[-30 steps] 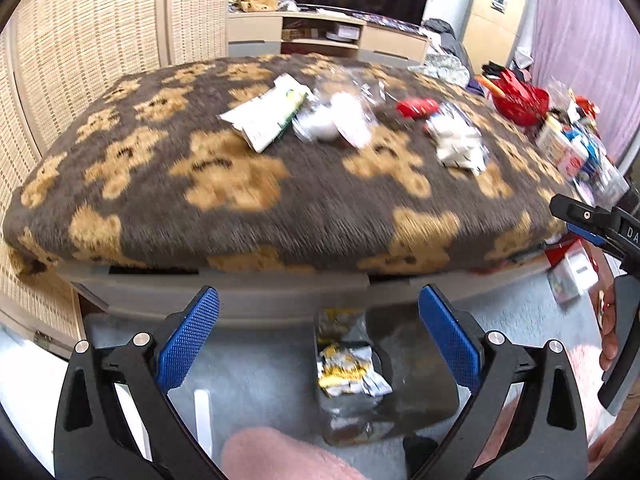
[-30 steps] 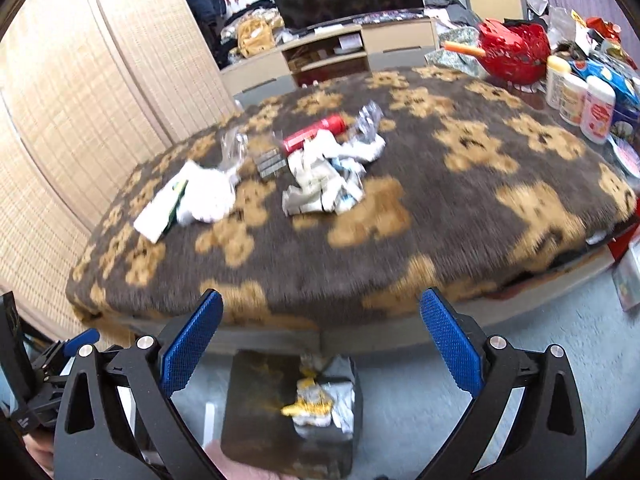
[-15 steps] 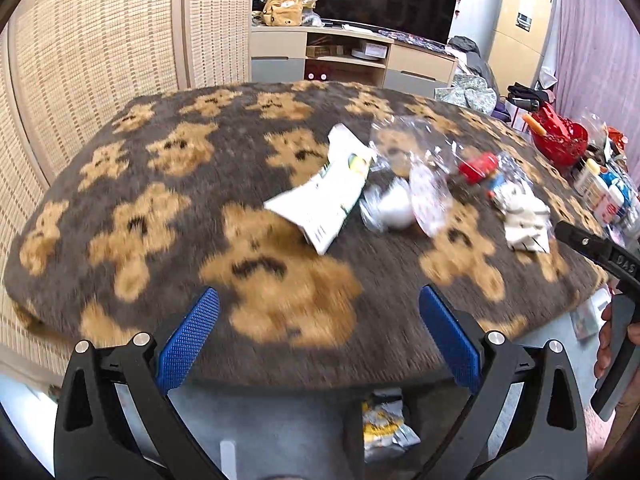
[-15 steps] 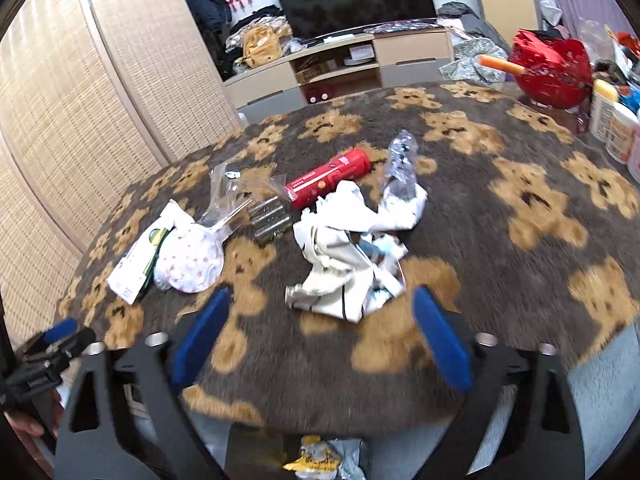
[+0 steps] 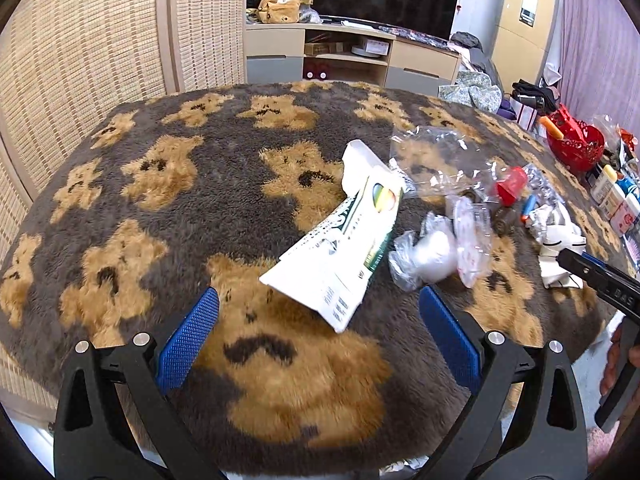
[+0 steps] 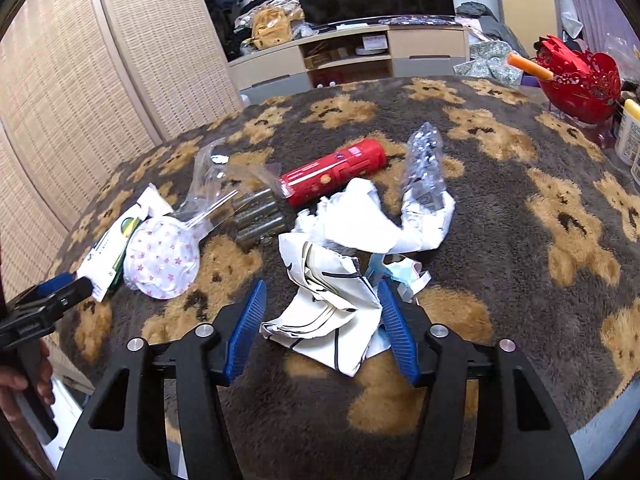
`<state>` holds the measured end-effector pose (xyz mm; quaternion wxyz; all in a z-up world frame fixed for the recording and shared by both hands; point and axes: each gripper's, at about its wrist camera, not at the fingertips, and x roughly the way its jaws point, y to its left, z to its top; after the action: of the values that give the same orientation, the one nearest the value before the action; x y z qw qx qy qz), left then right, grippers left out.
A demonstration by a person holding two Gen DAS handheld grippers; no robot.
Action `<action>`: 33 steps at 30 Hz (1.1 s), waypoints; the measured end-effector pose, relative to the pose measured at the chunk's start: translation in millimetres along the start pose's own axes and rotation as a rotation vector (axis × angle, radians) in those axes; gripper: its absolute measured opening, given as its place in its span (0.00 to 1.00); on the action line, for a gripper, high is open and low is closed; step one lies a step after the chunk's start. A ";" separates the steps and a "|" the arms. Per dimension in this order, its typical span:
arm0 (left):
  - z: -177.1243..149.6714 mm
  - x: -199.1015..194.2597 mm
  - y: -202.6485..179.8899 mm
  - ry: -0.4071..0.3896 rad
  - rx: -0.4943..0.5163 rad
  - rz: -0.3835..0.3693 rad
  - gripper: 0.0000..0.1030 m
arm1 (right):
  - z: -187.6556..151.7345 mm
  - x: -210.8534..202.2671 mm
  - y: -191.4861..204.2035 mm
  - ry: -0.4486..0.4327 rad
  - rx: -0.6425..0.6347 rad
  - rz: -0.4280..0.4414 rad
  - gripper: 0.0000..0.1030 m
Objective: Collect trash
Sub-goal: 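Grasp the white tube box with the left tool while the right tool grasps crumpled white paper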
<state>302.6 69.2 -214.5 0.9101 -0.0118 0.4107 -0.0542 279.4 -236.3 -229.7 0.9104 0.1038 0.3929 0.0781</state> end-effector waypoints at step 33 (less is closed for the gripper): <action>0.1 20.0 -21.3 0.017 0.076 -0.132 0.28 | -4.9 -6.5 26.3 0.014 -0.038 0.054 0.22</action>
<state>313.9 45.9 -228.0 0.9007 -0.0037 0.4145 -0.1299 269.9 -211.7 -221.9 0.9070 0.0967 0.3946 0.1108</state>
